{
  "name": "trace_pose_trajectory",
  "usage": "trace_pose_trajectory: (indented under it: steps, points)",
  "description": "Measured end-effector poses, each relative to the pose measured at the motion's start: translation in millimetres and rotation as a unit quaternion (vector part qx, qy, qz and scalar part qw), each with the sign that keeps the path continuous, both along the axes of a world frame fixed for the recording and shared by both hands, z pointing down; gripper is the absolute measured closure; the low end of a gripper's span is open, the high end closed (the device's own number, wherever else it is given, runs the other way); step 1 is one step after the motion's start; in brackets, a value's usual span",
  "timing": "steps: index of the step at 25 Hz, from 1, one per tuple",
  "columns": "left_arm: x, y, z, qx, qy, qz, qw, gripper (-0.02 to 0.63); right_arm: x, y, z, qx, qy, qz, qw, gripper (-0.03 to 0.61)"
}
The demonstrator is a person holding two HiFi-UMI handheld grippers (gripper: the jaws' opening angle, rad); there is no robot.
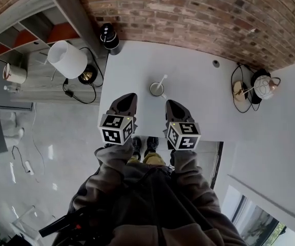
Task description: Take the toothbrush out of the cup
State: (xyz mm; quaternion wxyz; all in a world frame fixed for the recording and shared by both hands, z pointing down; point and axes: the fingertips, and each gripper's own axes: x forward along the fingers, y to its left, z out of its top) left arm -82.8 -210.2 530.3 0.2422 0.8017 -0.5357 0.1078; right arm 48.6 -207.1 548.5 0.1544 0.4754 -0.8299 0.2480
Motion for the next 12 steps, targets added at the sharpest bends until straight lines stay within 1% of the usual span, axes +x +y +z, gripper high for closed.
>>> trace_pose_trajectory:
  steps: [5,12]
  points:
    - [4,-5,31,-0.029,0.003,0.000,0.9996,0.624,-7,-13,29,-0.025,0.005,-0.010,1.000,0.580]
    - [1,-10,61,-0.060,0.008,-0.005,0.9982,0.624,-16,-26,64,-0.056,0.018,-0.022,0.998,0.580]
